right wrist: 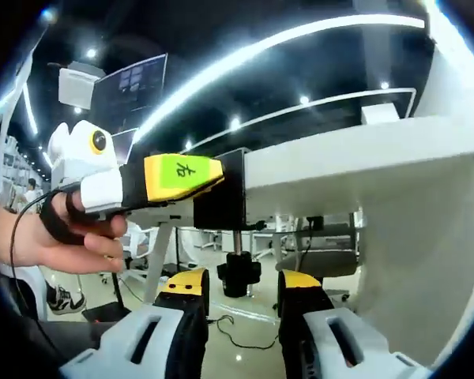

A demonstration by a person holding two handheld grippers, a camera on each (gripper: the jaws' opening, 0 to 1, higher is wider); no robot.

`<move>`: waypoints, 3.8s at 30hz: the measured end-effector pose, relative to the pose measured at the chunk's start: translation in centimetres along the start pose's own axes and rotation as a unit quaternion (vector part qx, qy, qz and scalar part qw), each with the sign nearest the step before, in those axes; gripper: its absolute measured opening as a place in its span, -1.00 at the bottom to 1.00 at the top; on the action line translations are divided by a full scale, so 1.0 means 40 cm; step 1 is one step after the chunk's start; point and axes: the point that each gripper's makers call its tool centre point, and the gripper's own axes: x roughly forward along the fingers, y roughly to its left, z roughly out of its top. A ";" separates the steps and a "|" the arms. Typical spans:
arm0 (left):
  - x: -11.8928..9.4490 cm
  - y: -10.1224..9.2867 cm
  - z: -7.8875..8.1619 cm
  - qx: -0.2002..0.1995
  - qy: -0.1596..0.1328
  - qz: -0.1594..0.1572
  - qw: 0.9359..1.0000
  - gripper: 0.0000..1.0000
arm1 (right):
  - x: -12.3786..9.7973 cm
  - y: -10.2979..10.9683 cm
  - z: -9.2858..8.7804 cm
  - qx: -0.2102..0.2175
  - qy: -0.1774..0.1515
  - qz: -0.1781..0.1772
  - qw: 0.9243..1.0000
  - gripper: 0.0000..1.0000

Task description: Clamp the fixed fixture on the desktop, loosen the retaining clip, secure it to the edge of the desk, and tighten the retaining clip.

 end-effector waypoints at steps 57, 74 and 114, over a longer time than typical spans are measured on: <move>-0.005 -0.004 0.015 -0.004 -0.011 0.010 1.000 -0.97 | 0.098 0.042 -0.027 -0.003 0.012 0.145 0.989 -0.46; -0.004 -0.001 0.015 -0.005 -0.014 0.006 1.000 -0.97 | 0.051 0.008 -0.017 0.092 -0.017 0.140 0.986 -0.38; 0.001 -0.003 0.010 -0.002 -0.012 0.010 1.000 -0.97 | 0.050 0.014 -0.021 -0.011 0.027 -0.142 0.989 -0.27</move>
